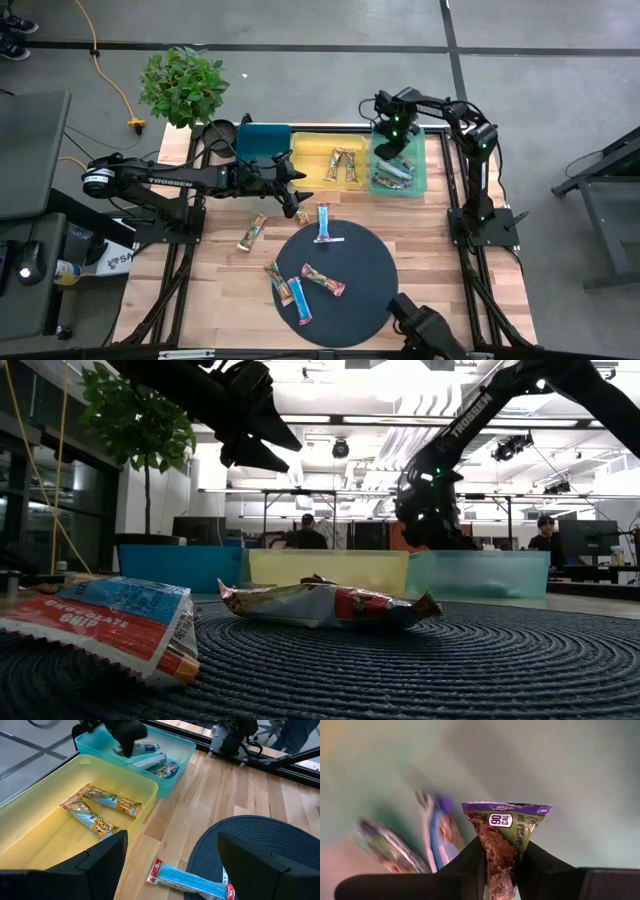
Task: Pick and place Granola Bars by type
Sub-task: Put the violet granola bar into the green bin
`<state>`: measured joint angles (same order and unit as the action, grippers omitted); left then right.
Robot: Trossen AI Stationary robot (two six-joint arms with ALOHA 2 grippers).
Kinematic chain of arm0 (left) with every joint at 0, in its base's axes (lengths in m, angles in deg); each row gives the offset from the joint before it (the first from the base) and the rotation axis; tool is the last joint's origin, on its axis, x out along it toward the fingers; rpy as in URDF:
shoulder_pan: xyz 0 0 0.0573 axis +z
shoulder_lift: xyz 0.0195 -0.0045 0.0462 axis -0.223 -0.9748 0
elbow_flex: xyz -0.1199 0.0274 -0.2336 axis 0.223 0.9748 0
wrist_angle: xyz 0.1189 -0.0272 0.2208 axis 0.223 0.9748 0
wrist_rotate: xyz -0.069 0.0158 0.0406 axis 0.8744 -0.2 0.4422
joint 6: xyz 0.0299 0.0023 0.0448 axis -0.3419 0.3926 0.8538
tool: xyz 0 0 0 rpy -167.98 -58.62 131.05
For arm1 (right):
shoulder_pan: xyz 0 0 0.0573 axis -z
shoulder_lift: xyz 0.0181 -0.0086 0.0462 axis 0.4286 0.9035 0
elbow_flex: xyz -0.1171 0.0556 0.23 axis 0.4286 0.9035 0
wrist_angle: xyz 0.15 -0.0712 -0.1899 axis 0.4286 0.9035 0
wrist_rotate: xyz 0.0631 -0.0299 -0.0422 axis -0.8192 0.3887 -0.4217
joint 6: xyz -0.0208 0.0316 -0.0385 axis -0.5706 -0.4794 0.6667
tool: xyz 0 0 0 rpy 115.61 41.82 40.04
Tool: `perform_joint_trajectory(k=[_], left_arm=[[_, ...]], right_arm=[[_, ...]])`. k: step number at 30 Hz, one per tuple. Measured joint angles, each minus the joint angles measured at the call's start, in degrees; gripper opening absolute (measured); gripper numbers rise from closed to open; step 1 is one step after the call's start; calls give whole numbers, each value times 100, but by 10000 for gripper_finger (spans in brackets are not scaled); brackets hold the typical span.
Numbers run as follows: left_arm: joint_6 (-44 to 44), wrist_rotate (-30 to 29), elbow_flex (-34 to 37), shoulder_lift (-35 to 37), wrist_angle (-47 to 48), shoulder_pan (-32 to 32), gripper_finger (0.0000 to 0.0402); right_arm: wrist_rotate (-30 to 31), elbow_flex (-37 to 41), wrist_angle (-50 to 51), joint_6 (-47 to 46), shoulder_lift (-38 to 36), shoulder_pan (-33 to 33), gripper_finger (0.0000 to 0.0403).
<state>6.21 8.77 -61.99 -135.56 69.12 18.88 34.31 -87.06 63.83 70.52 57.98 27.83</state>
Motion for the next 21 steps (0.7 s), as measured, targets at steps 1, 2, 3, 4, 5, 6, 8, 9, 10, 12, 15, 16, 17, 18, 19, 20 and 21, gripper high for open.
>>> perform_joint_trajectory(k=[1,2,3,4,5,6,8,9,10,12,15,16,17,18,19,20,21], left_arm=[[-13,-2,0,0,1,-1,304],[-18,0,1,0,1,0,304],[-18,0,2,0,1,0,304],[-18,-1,2,0,1,0,304],[-18,0,2,0,1,-2,304],[-18,0,2,0,1,0,304],[-18,-1,2,0,1,0,304],[-18,-1,2,0,1,-1,304],[-18,-2,2,1,0,0,304],[-18,-15,2,0,1,0,304],[-18,-24,2,2,1,0,304],[-18,-24,2,0,1,0,304],[-18,-24,2,2,3,0,304],[-18,-26,2,1,3,0,304],[-18,-26,2,1,5,-1,304],[-18,-26,2,1,5,0,304],[-18,-28,2,1,9,0,304]], right_arm=[[27,114,-23,2,0,0,67],[69,217,-59,0,4,0,67],[124,312,-116,-1,4,0,67],[141,389,-160,-4,4,0,67],[138,440,-179,-12,3,0,67],[135,488,-205,-15,-15,0,67],[115,542,-216,-15,-17,2,67],[111,554,-237,-16,-20,2,67],[109,557,-267,-17,-20,1,67],[64,557,-341,-32,-20,0,67],[-89,550,-390,-124,-17,4,79],[-124,550,-400,-142,-15,6,87],[-135,550,-403,-150,-15,3,97],[-148,550,-403,-149,-15,0,108],[-165,550,-402,-149,-15,0,119],[-186,550,-402,-150,-15,0,129],[-213,550,-401,-150,-15,0,139]])
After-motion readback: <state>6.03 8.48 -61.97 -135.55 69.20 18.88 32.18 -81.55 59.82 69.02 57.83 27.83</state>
